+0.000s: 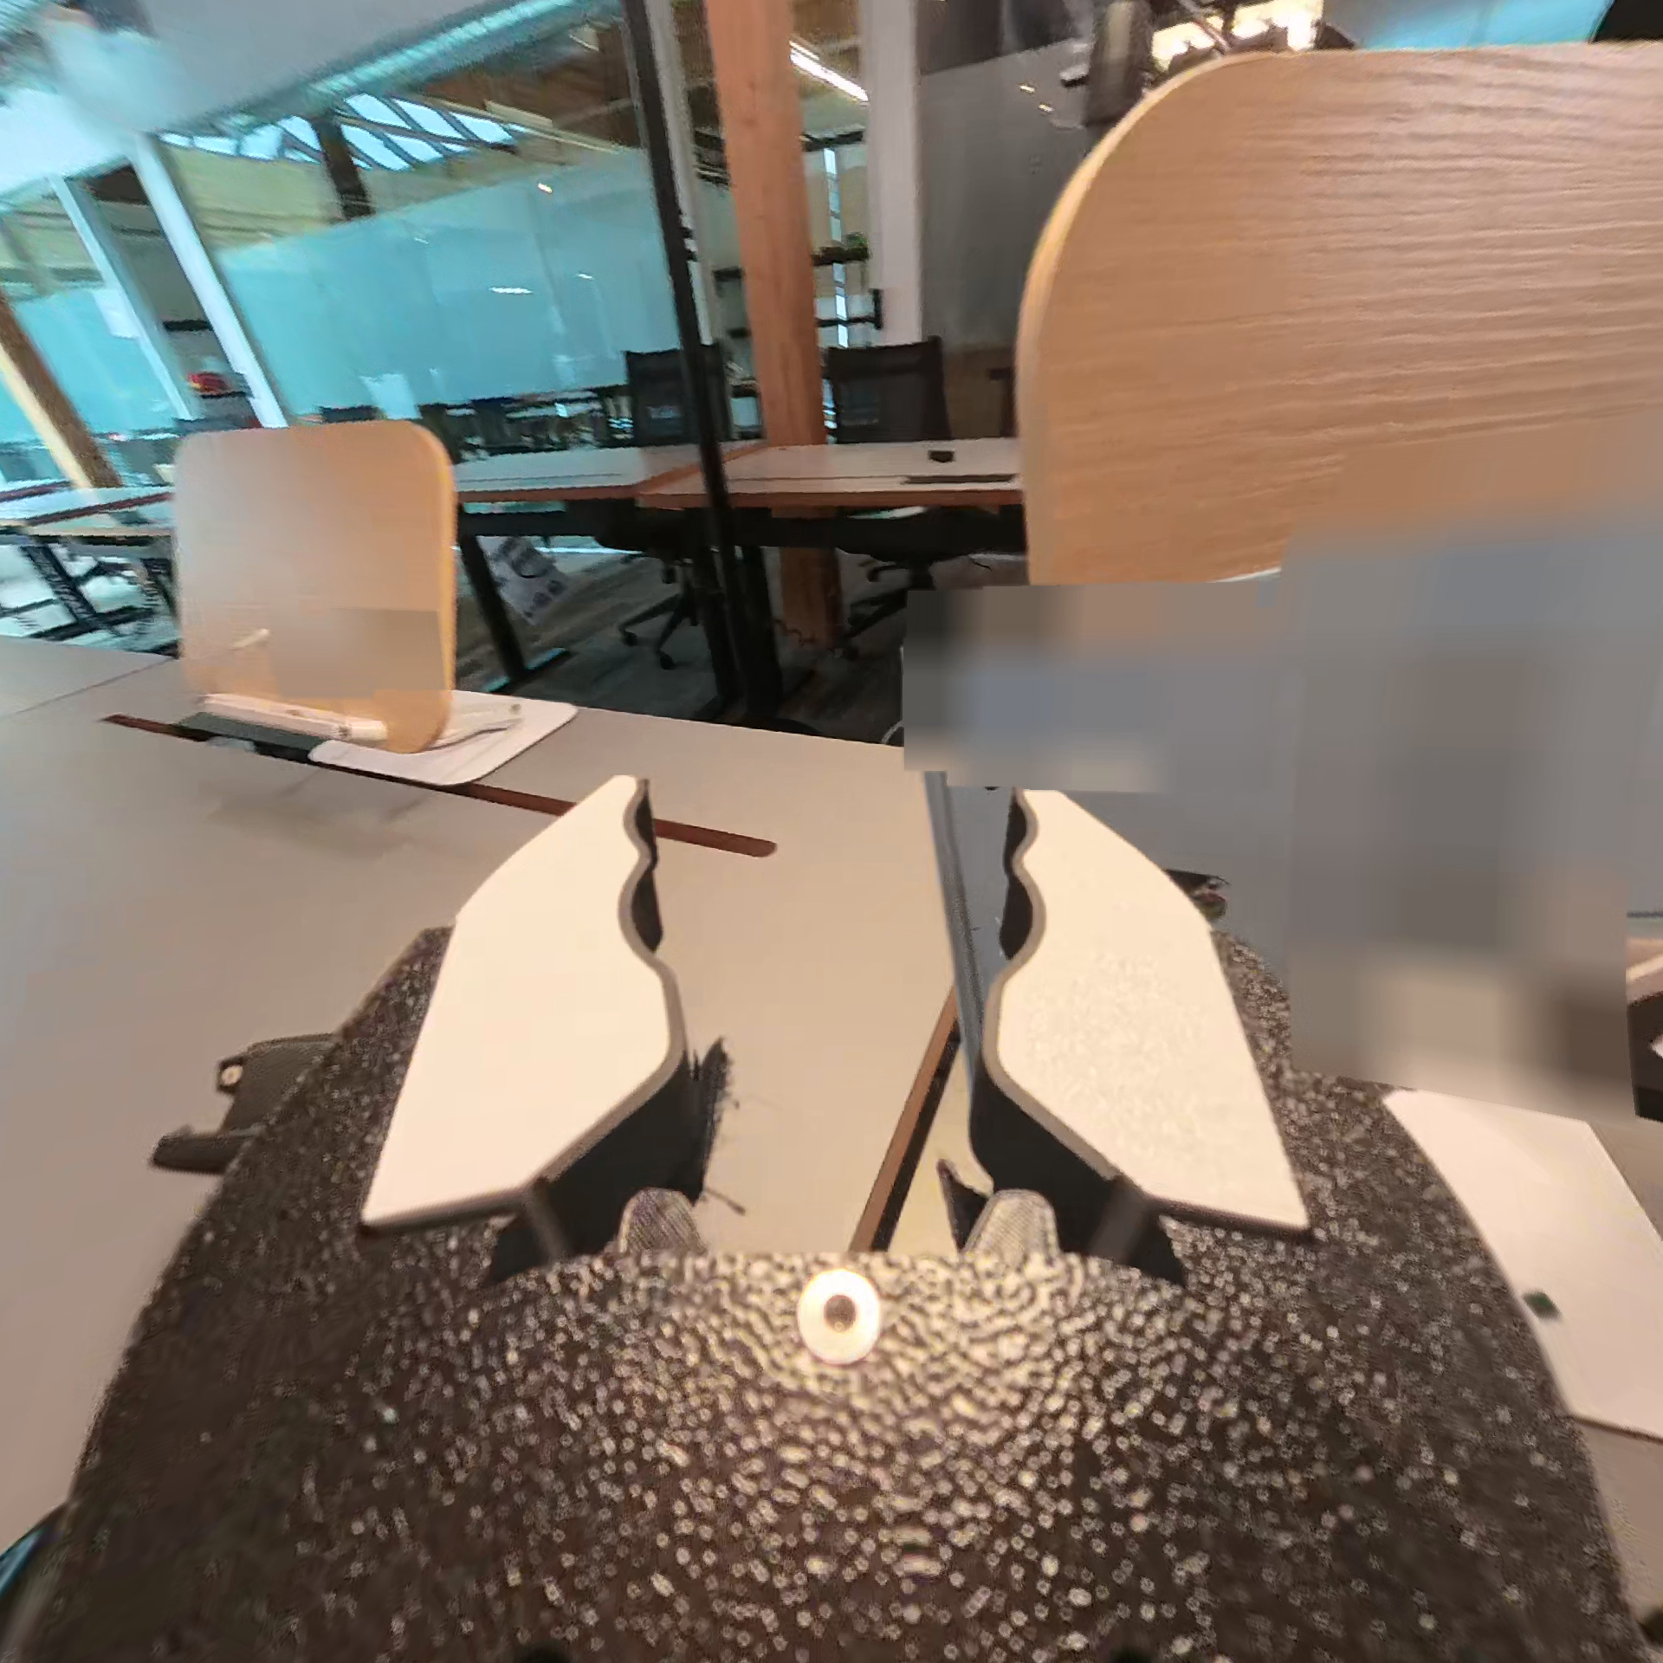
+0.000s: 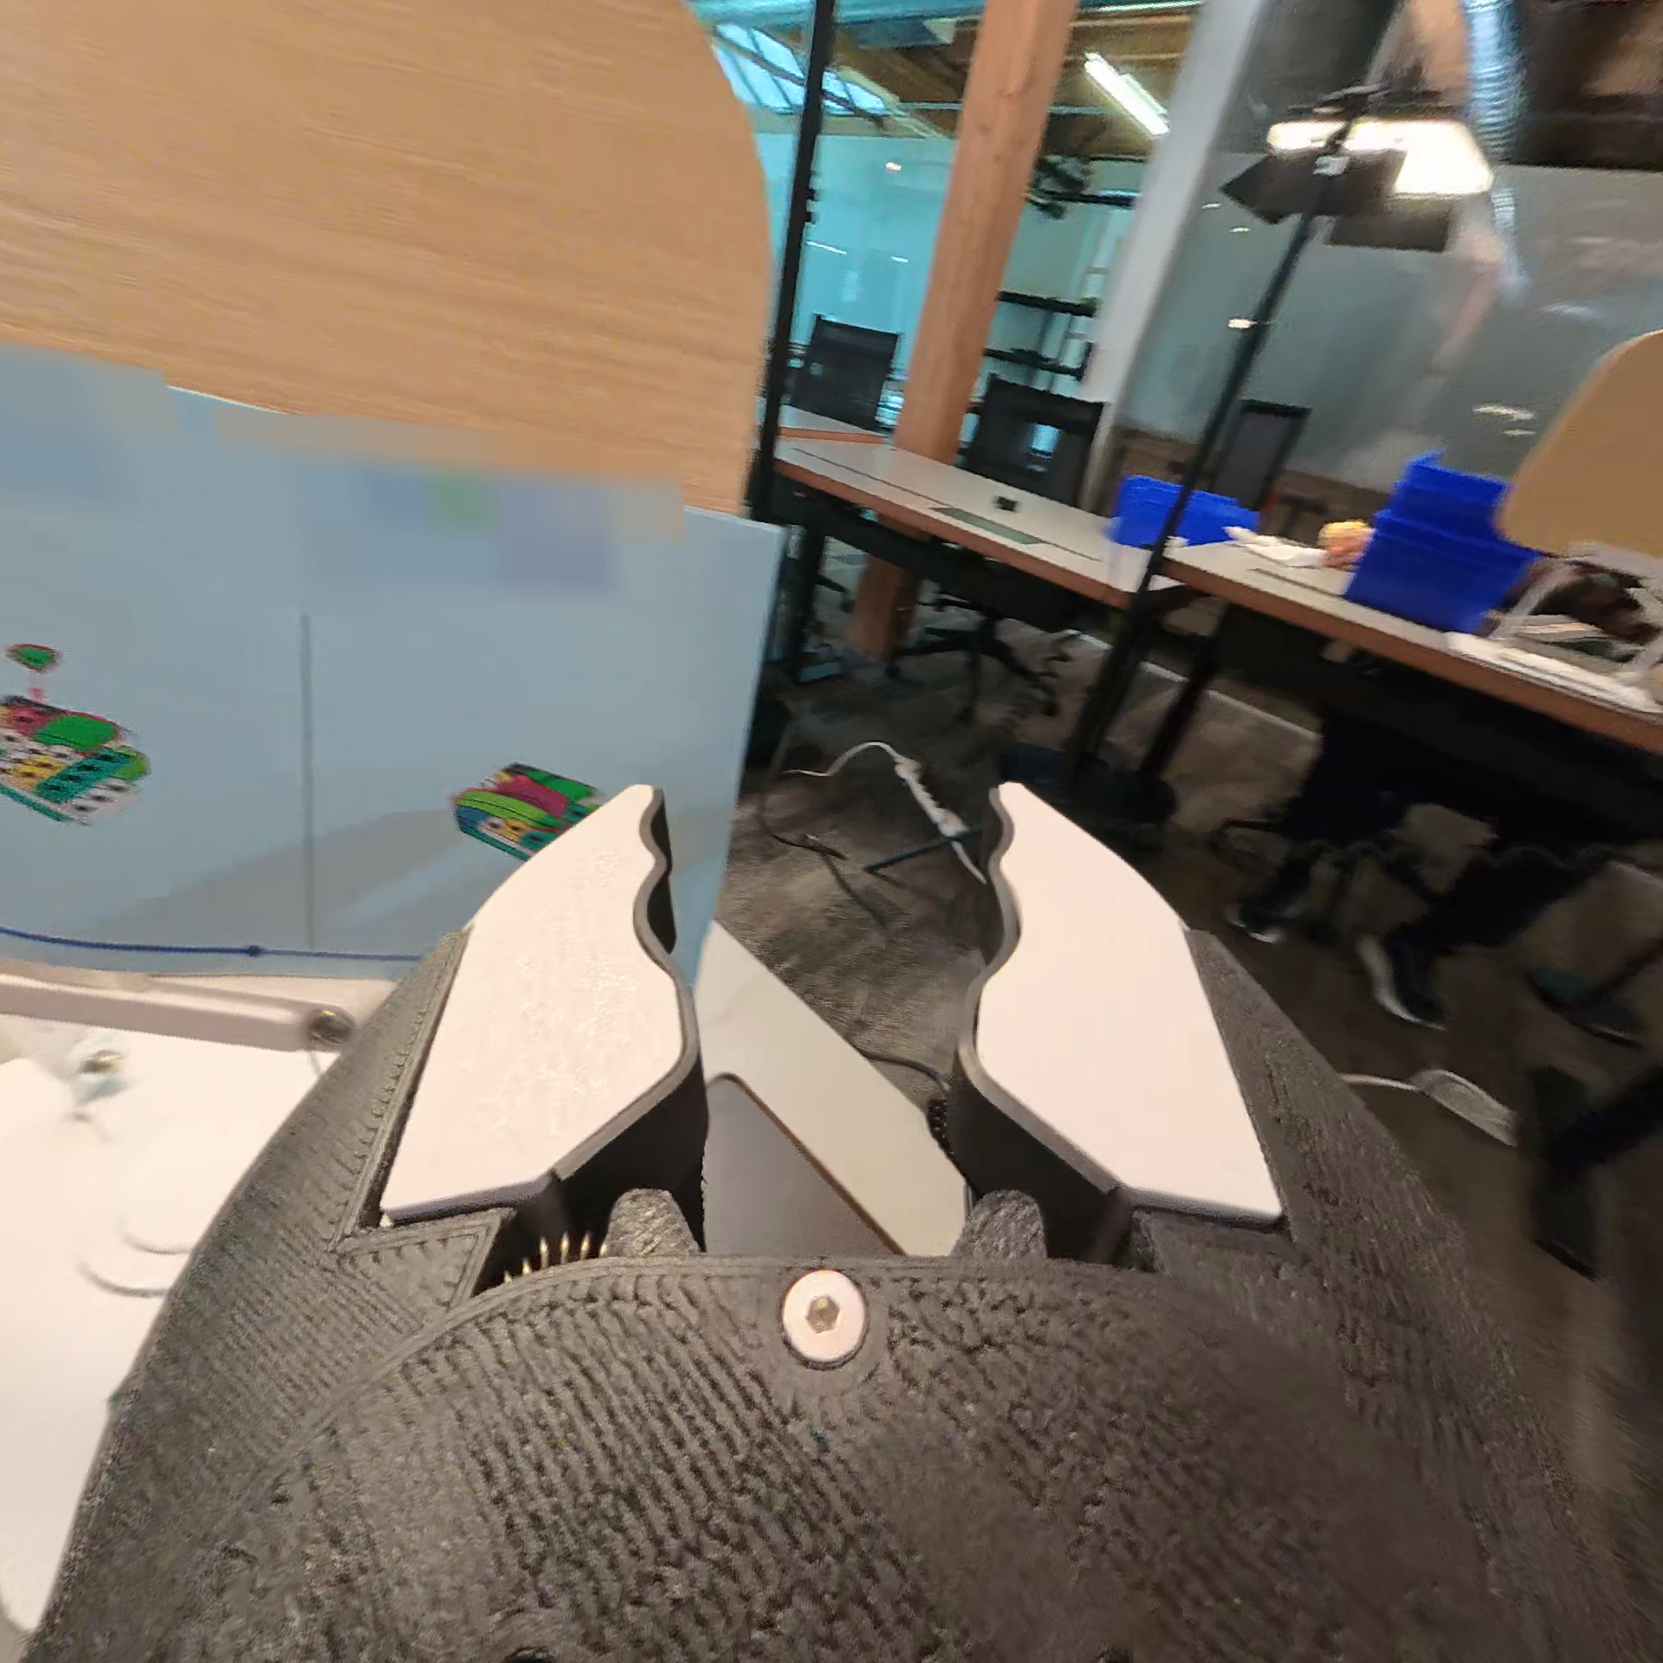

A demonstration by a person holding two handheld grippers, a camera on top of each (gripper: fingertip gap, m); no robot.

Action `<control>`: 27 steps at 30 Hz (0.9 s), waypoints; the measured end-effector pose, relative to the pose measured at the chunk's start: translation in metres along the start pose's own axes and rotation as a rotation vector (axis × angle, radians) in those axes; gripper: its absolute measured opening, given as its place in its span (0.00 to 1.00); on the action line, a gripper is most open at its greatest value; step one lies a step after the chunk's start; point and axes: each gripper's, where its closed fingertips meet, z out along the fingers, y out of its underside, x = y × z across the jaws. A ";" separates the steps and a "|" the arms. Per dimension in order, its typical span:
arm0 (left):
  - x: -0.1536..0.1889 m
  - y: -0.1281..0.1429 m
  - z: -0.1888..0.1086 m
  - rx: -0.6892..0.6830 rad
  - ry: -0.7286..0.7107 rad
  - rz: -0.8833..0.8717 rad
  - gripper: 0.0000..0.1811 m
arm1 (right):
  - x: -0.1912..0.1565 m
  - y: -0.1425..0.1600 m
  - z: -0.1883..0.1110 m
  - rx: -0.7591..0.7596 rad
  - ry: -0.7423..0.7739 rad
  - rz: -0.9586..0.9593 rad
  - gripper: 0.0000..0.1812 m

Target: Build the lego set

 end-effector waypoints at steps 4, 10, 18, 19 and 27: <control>-0.004 -0.010 -0.020 0.092 -0.042 -0.093 0.43 | 0.024 -0.003 -0.044 -0.001 0.097 -0.056 0.38; 0.073 -0.036 -0.083 0.252 0.152 -0.180 0.41 | 0.024 -0.015 -0.156 0.064 0.035 0.011 0.37; 0.238 -0.028 -0.216 0.498 0.693 -0.417 0.29 | -0.004 0.041 -0.342 0.004 -0.024 0.203 0.37; 0.255 -0.016 -0.227 0.503 0.706 -0.404 0.29 | -0.003 0.054 -0.364 0.014 0.015 0.204 0.37; 0.356 0.055 -0.269 0.527 0.751 -0.311 0.27 | 0.018 0.136 -0.475 0.194 0.385 0.081 0.33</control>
